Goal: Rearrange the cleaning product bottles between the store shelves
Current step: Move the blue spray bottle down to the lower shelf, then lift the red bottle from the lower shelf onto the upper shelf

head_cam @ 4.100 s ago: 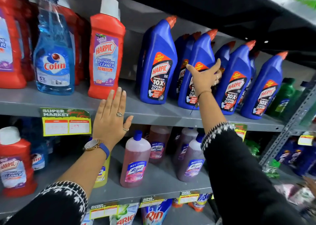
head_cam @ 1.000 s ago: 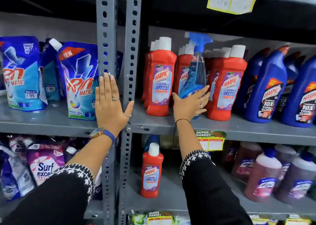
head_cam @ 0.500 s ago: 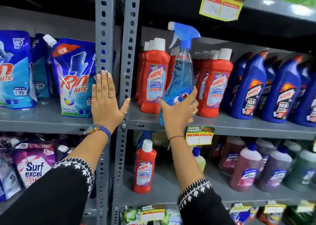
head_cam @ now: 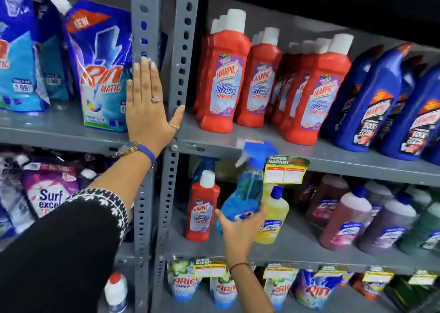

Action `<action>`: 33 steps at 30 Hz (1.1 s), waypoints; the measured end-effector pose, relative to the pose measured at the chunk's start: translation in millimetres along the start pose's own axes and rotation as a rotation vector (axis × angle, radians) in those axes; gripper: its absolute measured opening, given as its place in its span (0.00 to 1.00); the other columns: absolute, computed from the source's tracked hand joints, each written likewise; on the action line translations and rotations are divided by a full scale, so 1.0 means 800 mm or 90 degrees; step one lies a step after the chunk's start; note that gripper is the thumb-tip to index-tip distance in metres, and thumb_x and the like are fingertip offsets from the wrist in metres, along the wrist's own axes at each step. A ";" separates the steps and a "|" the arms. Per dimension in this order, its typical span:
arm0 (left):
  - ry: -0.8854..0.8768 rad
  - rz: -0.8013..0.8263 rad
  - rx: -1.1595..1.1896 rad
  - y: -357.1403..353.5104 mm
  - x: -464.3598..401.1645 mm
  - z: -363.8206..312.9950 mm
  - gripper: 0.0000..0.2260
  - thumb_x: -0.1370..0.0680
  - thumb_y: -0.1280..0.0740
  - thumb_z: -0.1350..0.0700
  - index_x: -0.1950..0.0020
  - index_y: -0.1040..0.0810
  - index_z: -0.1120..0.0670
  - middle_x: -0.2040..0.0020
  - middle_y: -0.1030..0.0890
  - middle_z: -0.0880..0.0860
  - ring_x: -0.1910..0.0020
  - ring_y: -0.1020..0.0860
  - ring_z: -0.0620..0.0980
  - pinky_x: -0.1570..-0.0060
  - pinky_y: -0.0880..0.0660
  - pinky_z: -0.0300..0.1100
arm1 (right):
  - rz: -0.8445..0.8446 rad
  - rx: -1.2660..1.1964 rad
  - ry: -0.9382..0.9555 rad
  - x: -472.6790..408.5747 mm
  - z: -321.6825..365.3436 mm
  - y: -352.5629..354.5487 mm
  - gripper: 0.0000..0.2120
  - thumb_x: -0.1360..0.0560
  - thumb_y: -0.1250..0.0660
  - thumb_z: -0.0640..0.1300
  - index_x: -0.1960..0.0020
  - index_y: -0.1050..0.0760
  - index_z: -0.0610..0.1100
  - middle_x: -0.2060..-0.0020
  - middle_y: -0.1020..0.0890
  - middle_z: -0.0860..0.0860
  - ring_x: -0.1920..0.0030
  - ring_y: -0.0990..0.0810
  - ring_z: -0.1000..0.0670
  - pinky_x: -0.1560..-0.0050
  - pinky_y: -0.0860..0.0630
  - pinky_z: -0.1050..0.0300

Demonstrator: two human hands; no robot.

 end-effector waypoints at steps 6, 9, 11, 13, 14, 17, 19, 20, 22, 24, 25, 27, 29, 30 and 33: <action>0.005 -0.012 0.000 0.000 0.000 -0.001 0.36 0.22 0.41 0.43 0.24 0.49 0.66 0.24 0.46 0.64 0.25 0.49 0.60 0.26 0.56 0.48 | 0.022 0.020 -0.067 -0.003 -0.078 0.011 0.46 0.43 0.20 0.30 0.33 0.40 0.40 0.44 0.30 0.51 0.43 0.26 0.48 0.53 0.28 0.76; 0.004 -0.023 0.007 0.000 -0.001 -0.002 0.36 0.21 0.41 0.43 0.25 0.47 0.67 0.25 0.45 0.66 0.26 0.47 0.62 0.26 0.52 0.51 | 0.036 0.037 -0.079 -0.014 -0.106 0.007 0.44 0.43 0.21 0.29 0.34 0.40 0.39 0.43 0.30 0.46 0.44 0.25 0.48 0.51 0.27 0.75; 0.005 -0.026 0.000 -0.001 -0.001 -0.001 0.36 0.21 0.41 0.43 0.25 0.47 0.67 0.25 0.44 0.66 0.26 0.46 0.62 0.26 0.51 0.51 | 0.036 0.053 -0.103 -0.023 -0.122 0.002 0.43 0.43 0.21 0.29 0.35 0.39 0.39 0.46 0.29 0.50 0.46 0.25 0.49 0.50 0.26 0.70; 0.010 -0.029 -0.017 -0.002 -0.001 -0.001 0.35 0.21 0.42 0.43 0.25 0.46 0.67 0.26 0.43 0.66 0.26 0.46 0.62 0.26 0.52 0.50 | 0.033 0.070 -0.121 -0.030 -0.136 -0.004 0.42 0.44 0.20 0.30 0.36 0.39 0.39 0.47 0.29 0.50 0.46 0.25 0.49 0.44 0.25 0.59; 0.011 -0.031 -0.020 -0.002 -0.001 0.000 0.35 0.21 0.42 0.43 0.25 0.46 0.67 0.26 0.43 0.66 0.26 0.46 0.62 0.26 0.52 0.50 | 0.030 0.080 -0.129 -0.032 -0.143 -0.007 0.43 0.44 0.19 0.31 0.36 0.39 0.38 0.45 0.29 0.47 0.46 0.26 0.49 0.42 0.25 0.55; 0.005 -0.041 -0.025 -0.002 -0.001 -0.002 0.35 0.21 0.42 0.43 0.26 0.44 0.68 0.26 0.41 0.66 0.27 0.44 0.63 0.27 0.49 0.53 | 0.032 0.083 -0.136 -0.036 -0.155 -0.014 0.45 0.44 0.19 0.31 0.34 0.40 0.36 0.40 0.29 0.42 0.44 0.26 0.48 0.44 0.29 0.68; 0.004 -0.048 -0.030 -0.003 0.000 -0.001 0.34 0.21 0.42 0.43 0.26 0.43 0.68 0.27 0.40 0.66 0.27 0.43 0.63 0.27 0.48 0.52 | 0.042 0.078 -0.135 -0.040 -0.160 -0.019 0.44 0.43 0.20 0.30 0.33 0.40 0.35 0.40 0.30 0.42 0.45 0.28 0.49 0.52 0.33 0.80; 0.007 -0.050 -0.031 -0.002 -0.001 -0.001 0.34 0.21 0.42 0.43 0.26 0.43 0.68 0.27 0.40 0.66 0.27 0.42 0.63 0.27 0.49 0.52 | 0.047 0.077 -0.133 -0.042 -0.160 -0.021 0.44 0.43 0.21 0.29 0.33 0.40 0.35 0.41 0.31 0.42 0.45 0.29 0.50 0.55 0.35 0.83; 0.009 -0.050 -0.029 -0.001 -0.001 -0.002 0.34 0.21 0.42 0.43 0.26 0.43 0.68 0.27 0.40 0.66 0.27 0.42 0.63 0.27 0.48 0.53 | 0.054 0.085 -0.129 -0.045 -0.164 -0.023 0.45 0.43 0.21 0.29 0.32 0.41 0.34 0.40 0.32 0.42 0.45 0.30 0.51 0.57 0.36 0.84; 0.002 -0.049 -0.024 -0.001 -0.001 -0.003 0.34 0.20 0.42 0.43 0.27 0.43 0.69 0.27 0.40 0.67 0.27 0.42 0.64 0.27 0.48 0.54 | 0.049 0.108 -0.125 -0.043 -0.167 -0.021 0.46 0.42 0.21 0.29 0.31 0.42 0.34 0.38 0.32 0.41 0.43 0.29 0.50 0.54 0.35 0.83; 0.001 -0.046 -0.026 -0.001 -0.001 -0.003 0.34 0.20 0.43 0.43 0.26 0.43 0.69 0.27 0.41 0.67 0.27 0.43 0.64 0.27 0.48 0.54 | 0.046 0.123 -0.128 -0.041 -0.168 -0.020 0.47 0.42 0.20 0.31 0.30 0.42 0.35 0.36 0.33 0.41 0.41 0.29 0.49 0.49 0.33 0.80; 0.005 -0.037 -0.038 -0.001 -0.001 -0.002 0.35 0.20 0.44 0.42 0.26 0.44 0.68 0.26 0.41 0.66 0.27 0.44 0.64 0.27 0.50 0.52 | 0.047 0.163 -0.136 -0.035 -0.168 -0.019 0.51 0.42 0.19 0.37 0.27 0.45 0.39 0.32 0.36 0.39 0.33 0.33 0.44 0.35 0.32 0.61; 0.010 -0.037 -0.038 -0.001 -0.001 -0.002 0.35 0.20 0.44 0.42 0.26 0.44 0.68 0.26 0.42 0.66 0.26 0.44 0.63 0.27 0.52 0.50 | 0.032 0.237 -0.141 -0.027 -0.164 -0.018 0.54 0.41 0.19 0.42 0.26 0.48 0.42 0.29 0.41 0.39 0.29 0.41 0.40 0.30 0.37 0.45; 0.012 -0.037 -0.038 -0.001 -0.002 -0.002 0.35 0.20 0.44 0.42 0.26 0.44 0.68 0.26 0.42 0.66 0.26 0.44 0.63 0.27 0.54 0.49 | 0.010 0.252 -0.141 -0.021 -0.162 -0.017 0.53 0.41 0.19 0.42 0.26 0.48 0.42 0.28 0.42 0.39 0.28 0.42 0.39 0.31 0.38 0.43; 0.013 -0.032 -0.046 -0.001 -0.001 -0.001 0.35 0.20 0.44 0.41 0.25 0.45 0.67 0.26 0.42 0.65 0.26 0.45 0.63 0.27 0.55 0.48 | -0.042 0.222 -0.110 0.008 -0.148 -0.018 0.46 0.38 0.21 0.41 0.28 0.43 0.42 0.31 0.38 0.39 0.31 0.38 0.39 0.33 0.34 0.40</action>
Point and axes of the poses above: each hand's wrist, its own x-axis away from the middle knuckle, its own y-axis out of the back of the hand, z = x × y, the point moved 5 cm from there along -x, towards the middle knuckle
